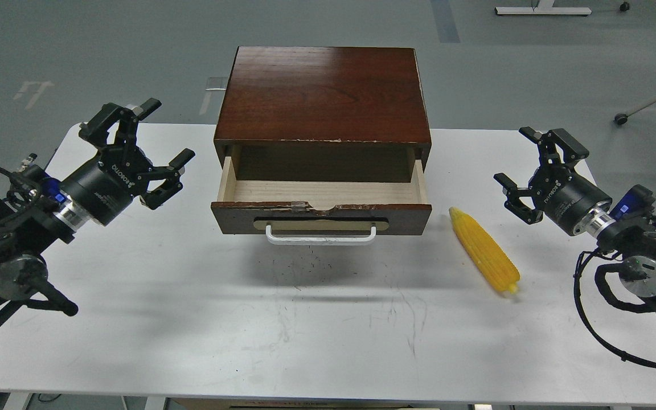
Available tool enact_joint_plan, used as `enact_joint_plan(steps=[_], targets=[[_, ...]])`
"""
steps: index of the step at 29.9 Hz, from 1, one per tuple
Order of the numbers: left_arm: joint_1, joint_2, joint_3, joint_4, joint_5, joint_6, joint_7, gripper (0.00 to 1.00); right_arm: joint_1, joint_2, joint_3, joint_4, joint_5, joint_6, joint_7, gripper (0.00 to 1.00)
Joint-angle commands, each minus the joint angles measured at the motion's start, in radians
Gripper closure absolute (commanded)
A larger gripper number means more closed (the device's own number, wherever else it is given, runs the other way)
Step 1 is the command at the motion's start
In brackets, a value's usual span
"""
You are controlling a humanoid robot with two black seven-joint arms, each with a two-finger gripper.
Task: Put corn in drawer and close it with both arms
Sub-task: 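Reach the right gripper down to the yellow corn cob and grasp it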
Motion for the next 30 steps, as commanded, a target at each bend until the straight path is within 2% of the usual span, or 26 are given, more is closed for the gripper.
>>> enact_joint_plan(steps=[1, 10, 14, 22, 24, 30], targets=[[0.002, -0.001, -0.001, 0.0, 0.002, 0.0, 0.002, 0.0, -0.001, -0.006, 0.0, 0.001, 0.0, -0.001, 0.0, 0.0], [0.003, -0.001, 0.012, 0.013, 0.003, 0.0, 0.005, 0.0, 0.001, -0.011, -0.004, 0.001, -0.018, 0.005, 0.0, 0.0], [-0.003, 0.001, 0.012, 0.05, 0.003, 0.0, 0.002, 0.0, 0.027, -0.065, -0.006, 0.024, -0.086, 0.011, 0.0, 0.0], [-0.032, -0.004, -0.005, 0.052, 0.002, 0.0, -0.001, 0.0, 0.171, -0.25, -0.011, 0.156, -0.667, 0.011, 0.0, 0.0], [-0.032, -0.015, -0.005, 0.052, 0.0, 0.0, -0.001, 0.0, 0.225, -0.296, -0.064, 0.182, -0.878, 0.011, 0.0, 0.0], [-0.032, -0.018, -0.005, 0.049, 0.0, 0.0, -0.001, 0.0, 0.375, -0.309, -0.273, 0.185, -1.147, 0.005, 0.0, 0.0]])
